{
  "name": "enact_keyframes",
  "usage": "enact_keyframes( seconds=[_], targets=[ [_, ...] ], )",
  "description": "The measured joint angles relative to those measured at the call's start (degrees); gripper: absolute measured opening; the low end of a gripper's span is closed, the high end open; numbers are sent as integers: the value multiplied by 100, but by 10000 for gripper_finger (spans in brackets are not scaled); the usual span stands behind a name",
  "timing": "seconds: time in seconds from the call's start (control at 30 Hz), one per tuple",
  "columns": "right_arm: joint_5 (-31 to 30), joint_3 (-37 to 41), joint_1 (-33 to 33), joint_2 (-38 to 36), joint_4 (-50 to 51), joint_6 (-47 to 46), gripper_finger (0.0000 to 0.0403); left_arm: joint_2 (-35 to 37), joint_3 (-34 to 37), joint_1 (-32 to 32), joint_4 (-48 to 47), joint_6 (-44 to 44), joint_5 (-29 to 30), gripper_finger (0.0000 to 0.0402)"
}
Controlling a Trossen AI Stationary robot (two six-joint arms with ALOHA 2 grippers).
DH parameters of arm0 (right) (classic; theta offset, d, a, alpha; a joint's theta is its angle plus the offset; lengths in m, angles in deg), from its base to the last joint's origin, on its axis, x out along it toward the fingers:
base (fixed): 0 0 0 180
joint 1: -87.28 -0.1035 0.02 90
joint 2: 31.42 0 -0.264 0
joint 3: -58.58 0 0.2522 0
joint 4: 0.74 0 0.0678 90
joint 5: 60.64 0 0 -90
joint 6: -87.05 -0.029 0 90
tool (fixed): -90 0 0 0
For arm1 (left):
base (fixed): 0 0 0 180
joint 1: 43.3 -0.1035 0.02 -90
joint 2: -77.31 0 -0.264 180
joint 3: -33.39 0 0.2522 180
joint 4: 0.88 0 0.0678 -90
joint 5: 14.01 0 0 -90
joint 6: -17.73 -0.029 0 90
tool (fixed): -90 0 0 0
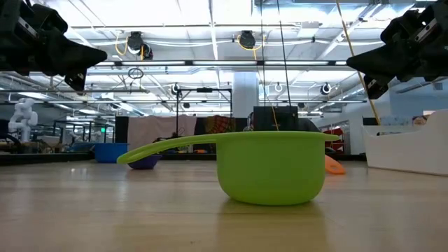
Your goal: Nest measuring cups in basket
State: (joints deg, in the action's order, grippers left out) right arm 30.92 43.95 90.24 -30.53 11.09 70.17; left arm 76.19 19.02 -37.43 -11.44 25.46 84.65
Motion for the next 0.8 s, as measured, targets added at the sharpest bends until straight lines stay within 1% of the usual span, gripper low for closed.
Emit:
enact_keyframes(
  seconds=[0.67,0.73,0.8],
  targets=[
    [-2,0,0,0,-1,-2,0,2,-2,-2,0,-4,0,10],
    [1,1,1,0,-40,-7,0,2,-1,-1,0,-327,12,10],
    [3,0,0,0,-260,-225,0,0,-1,-1,0,-954,42,10]
  ],
)
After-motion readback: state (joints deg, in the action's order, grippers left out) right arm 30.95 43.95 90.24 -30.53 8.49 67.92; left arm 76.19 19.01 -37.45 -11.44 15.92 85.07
